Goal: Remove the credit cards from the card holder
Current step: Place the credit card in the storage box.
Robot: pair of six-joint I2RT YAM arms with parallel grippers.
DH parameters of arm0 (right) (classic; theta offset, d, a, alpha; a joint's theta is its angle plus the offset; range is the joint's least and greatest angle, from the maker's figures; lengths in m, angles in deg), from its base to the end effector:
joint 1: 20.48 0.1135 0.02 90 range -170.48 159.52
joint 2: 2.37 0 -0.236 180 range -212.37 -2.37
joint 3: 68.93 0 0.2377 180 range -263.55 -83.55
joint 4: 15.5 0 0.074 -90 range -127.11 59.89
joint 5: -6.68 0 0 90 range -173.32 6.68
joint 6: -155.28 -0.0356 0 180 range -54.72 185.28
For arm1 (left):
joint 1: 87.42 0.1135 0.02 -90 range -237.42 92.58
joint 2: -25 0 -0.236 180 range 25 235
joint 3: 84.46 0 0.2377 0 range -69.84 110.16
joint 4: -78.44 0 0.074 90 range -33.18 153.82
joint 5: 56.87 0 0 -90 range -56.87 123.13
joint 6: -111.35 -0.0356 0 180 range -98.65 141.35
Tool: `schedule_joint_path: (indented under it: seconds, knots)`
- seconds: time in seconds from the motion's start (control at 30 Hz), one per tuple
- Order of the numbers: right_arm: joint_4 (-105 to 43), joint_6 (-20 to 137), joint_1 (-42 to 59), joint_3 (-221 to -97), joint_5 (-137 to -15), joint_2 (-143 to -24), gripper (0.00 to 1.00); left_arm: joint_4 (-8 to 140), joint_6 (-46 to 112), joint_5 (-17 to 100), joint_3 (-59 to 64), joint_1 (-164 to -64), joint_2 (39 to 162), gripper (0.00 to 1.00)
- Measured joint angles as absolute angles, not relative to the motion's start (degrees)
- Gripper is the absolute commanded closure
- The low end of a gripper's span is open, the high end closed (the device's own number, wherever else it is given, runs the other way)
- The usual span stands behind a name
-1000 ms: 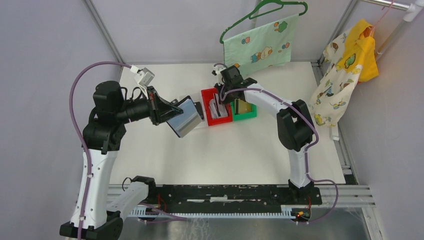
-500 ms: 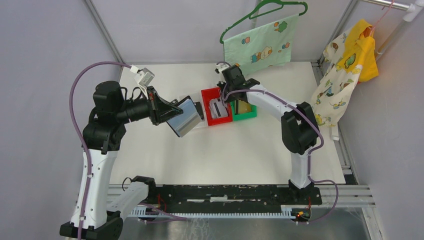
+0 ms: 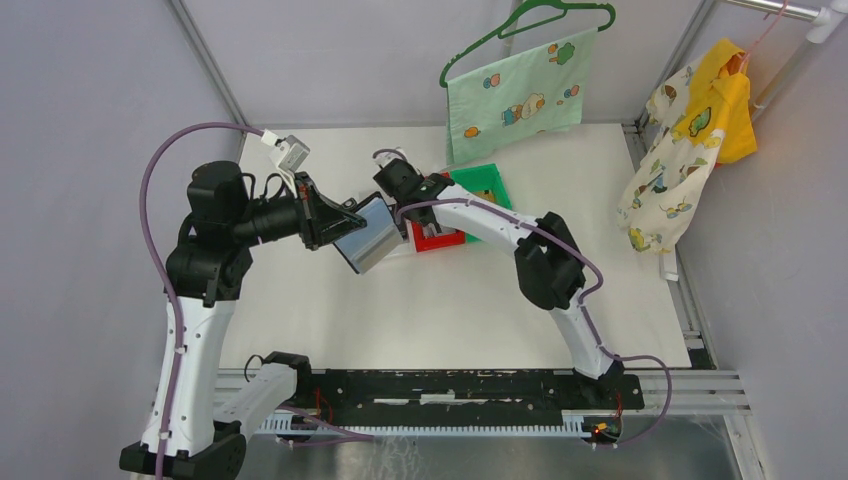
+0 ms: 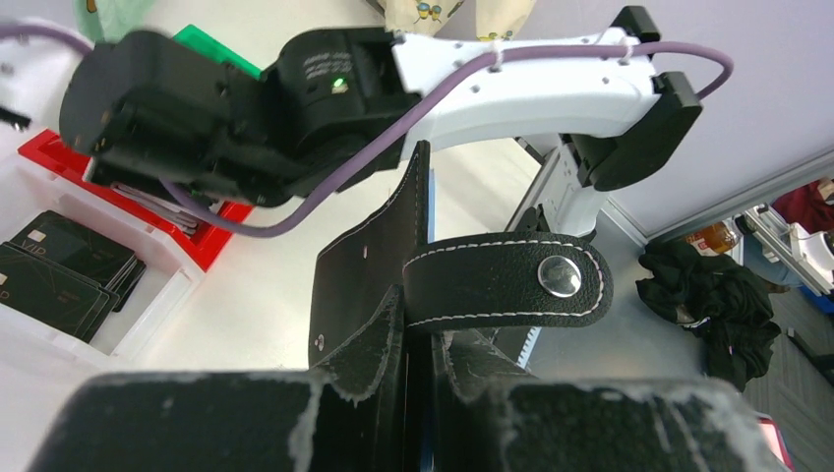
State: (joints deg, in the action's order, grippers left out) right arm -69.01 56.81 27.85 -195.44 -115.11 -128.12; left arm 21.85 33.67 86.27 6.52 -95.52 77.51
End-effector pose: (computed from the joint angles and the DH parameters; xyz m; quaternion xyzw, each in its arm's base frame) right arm 0.3190 0.3302 0.2252 -0.2284 0.8866 -0.0822 0.3936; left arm 0.1476 -0.0498 0.4190 0.2357 0.7333 -0.4495 0.4524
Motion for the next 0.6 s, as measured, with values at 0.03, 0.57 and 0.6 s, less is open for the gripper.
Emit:
schedule_joint_path:
  seconds: [0.03,0.57,0.6]
  knots:
    - [-69.86,56.54,28.31,-195.53,-116.7,-129.13,1.0,21.76,33.67,86.27,6.6,-95.52,77.51,0.98]
    - [-72.85,51.06,27.26,-197.0,-120.07,-135.99,0.69,20.14,33.67,87.47,8.99,-95.52,77.34,0.98]
    - [-72.59,50.53,27.24,-197.02,-119.13,-136.23,0.62,20.14,33.67,87.47,8.99,-95.52,77.34,0.98]
